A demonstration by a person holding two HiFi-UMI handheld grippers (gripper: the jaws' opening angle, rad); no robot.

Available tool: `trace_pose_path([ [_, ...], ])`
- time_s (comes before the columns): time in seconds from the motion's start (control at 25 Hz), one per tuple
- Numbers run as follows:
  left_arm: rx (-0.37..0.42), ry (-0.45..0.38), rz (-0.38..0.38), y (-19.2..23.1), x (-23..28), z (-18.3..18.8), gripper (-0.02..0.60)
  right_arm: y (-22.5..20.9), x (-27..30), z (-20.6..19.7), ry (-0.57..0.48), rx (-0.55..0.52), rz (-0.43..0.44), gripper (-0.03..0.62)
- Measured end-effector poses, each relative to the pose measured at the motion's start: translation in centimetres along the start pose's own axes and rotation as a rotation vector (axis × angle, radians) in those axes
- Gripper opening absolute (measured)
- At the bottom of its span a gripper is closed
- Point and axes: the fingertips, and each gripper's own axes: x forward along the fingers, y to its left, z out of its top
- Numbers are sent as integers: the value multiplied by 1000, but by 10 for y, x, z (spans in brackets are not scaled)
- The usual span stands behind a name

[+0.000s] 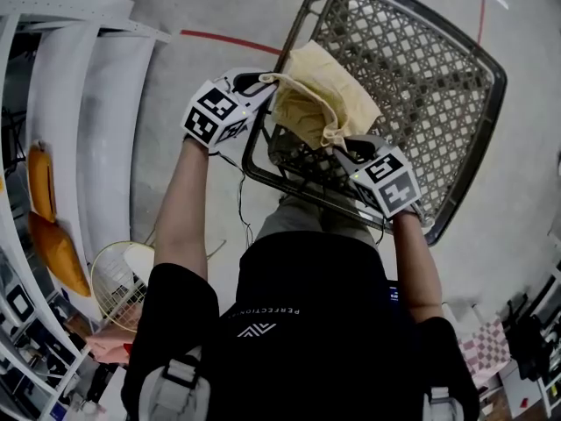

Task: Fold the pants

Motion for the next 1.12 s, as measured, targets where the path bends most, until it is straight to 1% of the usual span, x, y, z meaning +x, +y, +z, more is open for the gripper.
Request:
trace_pose_path([
  [0.16, 11, -9, 14, 3, -5, 1, 66, 8, 3, -3, 34, -49, 32, 81],
  [0.28, -16, 17, -1, -1, -6, -7, 70, 14, 5, -8, 66, -79, 56, 81],
  [0.44, -69, 34, -24, -6, -11, -17, 118, 19, 2, -8, 65, -86, 80, 92],
  [0.6, -84, 57, -34, -11, -18, -26, 138, 28, -6, -3, 49, -86, 133, 121],
  [0.72, -92, 57, -16, -9, -25, -28, 138, 28, -15, 5, 15, -74, 130, 121],
  [0.88, -85, 32, 12, -4, -39, -16, 138, 22, -32, 28, -76, -52, 113, 121],
  [1.0, -73, 24, 32, 0, -47, -6, 137, 9, -41, 47, -154, -11, 83, 116],
  [1.12, -53, 23, 39, -1, -49, 5, 123, -7, -42, 61, -198, 33, 43, 97],
])
